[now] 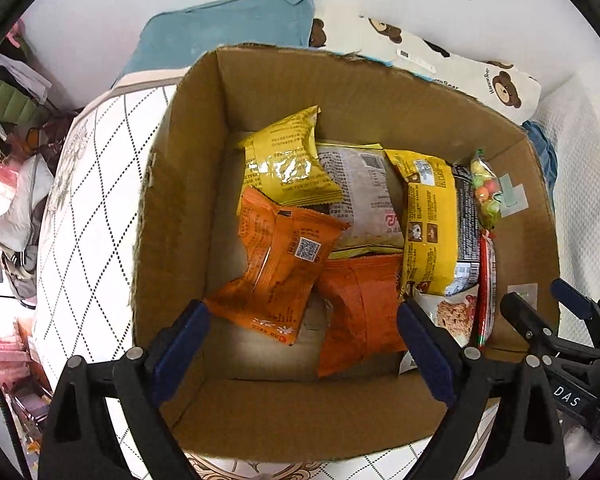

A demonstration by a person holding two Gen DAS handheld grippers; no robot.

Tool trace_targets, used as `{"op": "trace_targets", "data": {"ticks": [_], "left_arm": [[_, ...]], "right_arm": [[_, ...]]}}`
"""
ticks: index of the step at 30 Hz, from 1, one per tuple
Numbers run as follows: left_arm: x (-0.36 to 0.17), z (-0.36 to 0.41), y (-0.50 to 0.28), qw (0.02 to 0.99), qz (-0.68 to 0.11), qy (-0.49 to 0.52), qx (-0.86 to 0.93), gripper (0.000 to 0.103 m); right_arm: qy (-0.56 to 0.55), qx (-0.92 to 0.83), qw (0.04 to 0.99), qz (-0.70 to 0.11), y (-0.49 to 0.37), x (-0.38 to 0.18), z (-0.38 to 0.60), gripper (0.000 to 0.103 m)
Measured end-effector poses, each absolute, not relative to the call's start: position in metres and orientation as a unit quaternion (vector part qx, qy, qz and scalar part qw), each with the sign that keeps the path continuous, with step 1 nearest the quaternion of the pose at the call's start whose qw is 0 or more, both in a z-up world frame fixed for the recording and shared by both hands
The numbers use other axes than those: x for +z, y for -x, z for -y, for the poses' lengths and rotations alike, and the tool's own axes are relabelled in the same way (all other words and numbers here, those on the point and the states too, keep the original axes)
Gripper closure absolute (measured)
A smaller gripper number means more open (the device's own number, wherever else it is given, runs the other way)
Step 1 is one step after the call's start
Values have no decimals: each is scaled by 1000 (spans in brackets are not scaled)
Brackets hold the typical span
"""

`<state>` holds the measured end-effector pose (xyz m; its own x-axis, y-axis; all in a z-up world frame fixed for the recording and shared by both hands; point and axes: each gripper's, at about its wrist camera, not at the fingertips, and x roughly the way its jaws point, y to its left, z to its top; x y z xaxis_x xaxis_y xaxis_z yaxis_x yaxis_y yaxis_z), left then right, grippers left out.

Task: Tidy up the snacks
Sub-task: 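Carry both packets into the cardboard box and open both tools, then move both tools back over the remaining snacks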

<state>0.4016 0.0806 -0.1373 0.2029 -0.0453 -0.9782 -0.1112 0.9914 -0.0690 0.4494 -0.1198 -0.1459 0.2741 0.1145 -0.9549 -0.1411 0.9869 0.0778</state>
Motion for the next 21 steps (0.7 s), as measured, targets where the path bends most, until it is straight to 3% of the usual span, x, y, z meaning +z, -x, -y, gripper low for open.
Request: {"op": "trace_targets", "data": {"ticks": [21], "left_arm": [[-70, -60, -306, 856, -515, 40, 21, 7]], "right_arm": [[5, 80, 873, -481, -340, -64, 136, 4]]}}
